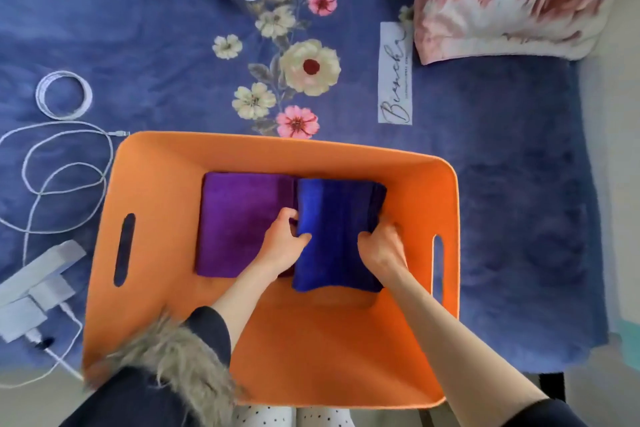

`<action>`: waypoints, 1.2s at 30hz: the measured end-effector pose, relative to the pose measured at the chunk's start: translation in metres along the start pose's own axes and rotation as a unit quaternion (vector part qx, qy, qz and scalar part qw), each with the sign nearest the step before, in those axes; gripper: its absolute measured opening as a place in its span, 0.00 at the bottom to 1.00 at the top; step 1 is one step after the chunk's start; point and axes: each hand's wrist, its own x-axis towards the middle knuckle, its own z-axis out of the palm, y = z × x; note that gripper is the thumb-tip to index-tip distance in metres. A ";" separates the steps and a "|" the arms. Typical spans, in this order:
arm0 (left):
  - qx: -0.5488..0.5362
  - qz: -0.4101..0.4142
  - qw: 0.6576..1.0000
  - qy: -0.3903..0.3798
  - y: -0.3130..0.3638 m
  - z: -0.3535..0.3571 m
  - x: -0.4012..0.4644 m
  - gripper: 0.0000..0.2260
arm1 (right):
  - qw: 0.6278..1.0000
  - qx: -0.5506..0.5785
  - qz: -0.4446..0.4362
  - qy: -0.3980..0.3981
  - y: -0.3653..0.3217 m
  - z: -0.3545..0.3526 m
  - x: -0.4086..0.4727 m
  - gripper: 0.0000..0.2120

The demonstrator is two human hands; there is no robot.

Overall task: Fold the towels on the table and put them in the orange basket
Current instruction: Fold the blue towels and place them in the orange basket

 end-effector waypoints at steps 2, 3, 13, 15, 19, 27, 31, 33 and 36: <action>0.004 0.003 1.000 -0.005 0.000 0.003 0.006 0.12 | 1.000 -0.012 0.002 0.005 0.000 0.004 0.003 0.20; 0.005 0.004 1.000 -0.001 0.000 0.004 0.009 0.12 | 1.000 -0.017 0.006 0.007 0.000 0.005 0.005 0.18; 0.309 0.231 0.922 0.042 0.004 -0.006 -0.008 0.20 | 0.947 -0.295 -0.123 0.032 0.010 0.015 -0.011 0.32; 0.359 0.234 0.903 0.002 0.001 0.001 -0.011 0.24 | 0.901 -0.400 -0.165 0.007 0.016 0.020 -0.008 0.33; 0.329 0.166 0.929 -0.025 -0.006 0.016 -0.018 0.29 | 0.853 -0.496 -0.162 -0.030 0.017 0.019 0.011 0.37; 0.592 0.287 0.751 -0.053 -0.013 -0.001 0.020 0.52 | 0.801 -0.577 -0.158 -0.021 0.021 0.028 0.041 0.42; 0.647 0.277 0.707 -0.072 -0.013 -0.005 0.043 0.55 | 0.785 -0.598 -0.160 -0.028 0.021 0.031 0.046 0.43; 0.655 0.265 0.705 -0.063 -0.015 0.001 0.044 0.55 | 0.785 -0.598 -0.160 -0.033 0.022 0.030 0.047 0.47; 0.657 0.240 0.713 -0.055 -0.011 0.007 0.041 0.56 | 0.798 -0.578 -0.163 -0.051 0.021 0.028 0.049 0.47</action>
